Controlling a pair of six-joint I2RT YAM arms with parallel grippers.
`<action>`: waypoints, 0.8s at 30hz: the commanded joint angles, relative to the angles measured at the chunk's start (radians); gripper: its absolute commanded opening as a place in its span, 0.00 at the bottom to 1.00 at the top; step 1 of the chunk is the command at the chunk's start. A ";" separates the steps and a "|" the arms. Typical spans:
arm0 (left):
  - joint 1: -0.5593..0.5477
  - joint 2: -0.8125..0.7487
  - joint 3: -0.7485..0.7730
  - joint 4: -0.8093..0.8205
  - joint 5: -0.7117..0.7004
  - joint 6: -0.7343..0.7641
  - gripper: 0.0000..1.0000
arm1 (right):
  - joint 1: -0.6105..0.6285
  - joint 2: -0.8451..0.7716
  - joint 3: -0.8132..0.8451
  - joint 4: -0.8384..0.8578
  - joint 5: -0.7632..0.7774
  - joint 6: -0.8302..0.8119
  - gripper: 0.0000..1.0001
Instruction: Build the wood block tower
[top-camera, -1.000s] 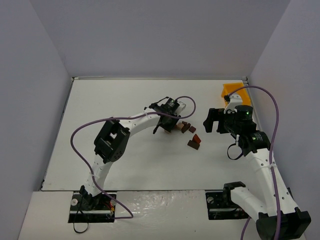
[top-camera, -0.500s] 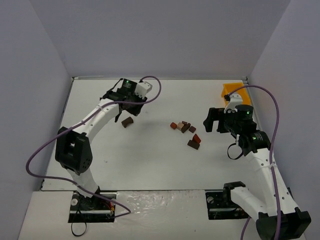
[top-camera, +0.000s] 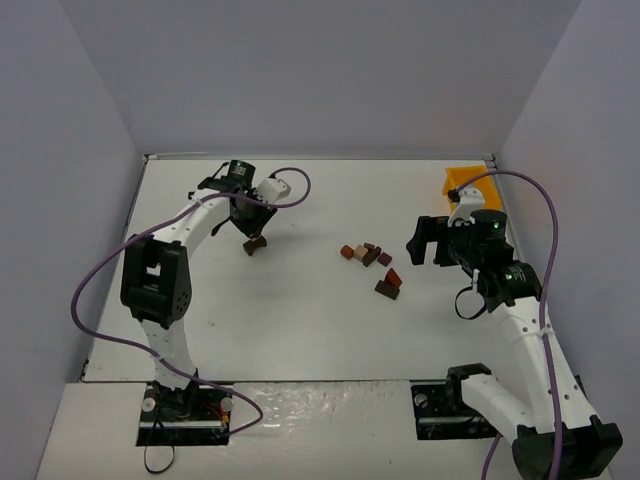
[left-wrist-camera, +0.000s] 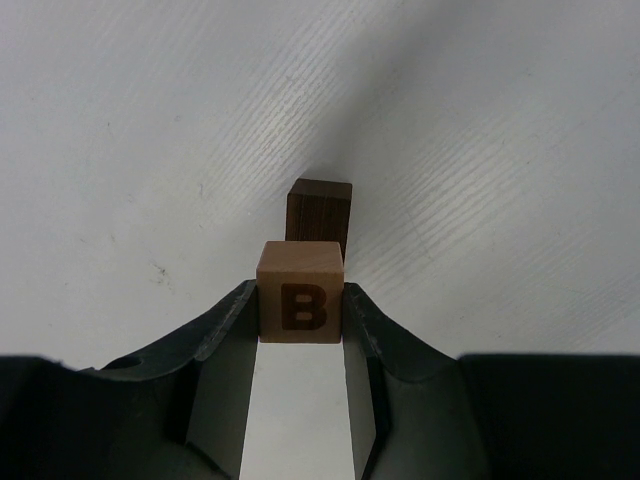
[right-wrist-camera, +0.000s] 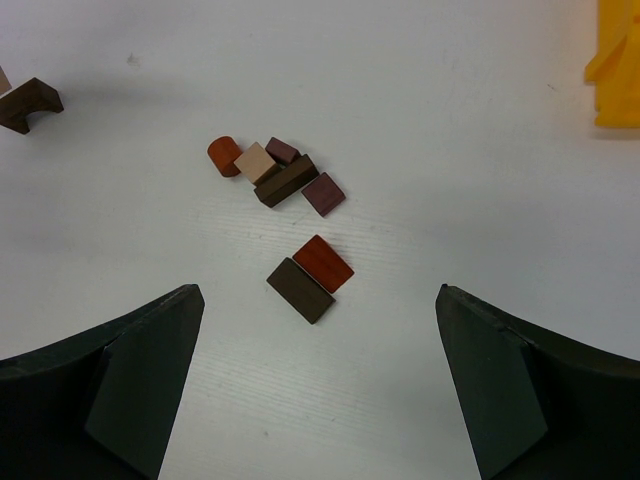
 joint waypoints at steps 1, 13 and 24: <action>0.004 -0.010 0.068 -0.010 0.031 0.047 0.00 | 0.009 0.008 0.046 0.049 -0.015 -0.017 1.00; 0.004 0.019 0.075 0.019 0.069 0.028 0.00 | 0.010 0.009 0.043 0.049 -0.014 -0.023 1.00; 0.011 0.025 0.053 0.046 0.086 0.033 0.00 | 0.010 0.011 0.041 0.049 -0.011 -0.026 1.00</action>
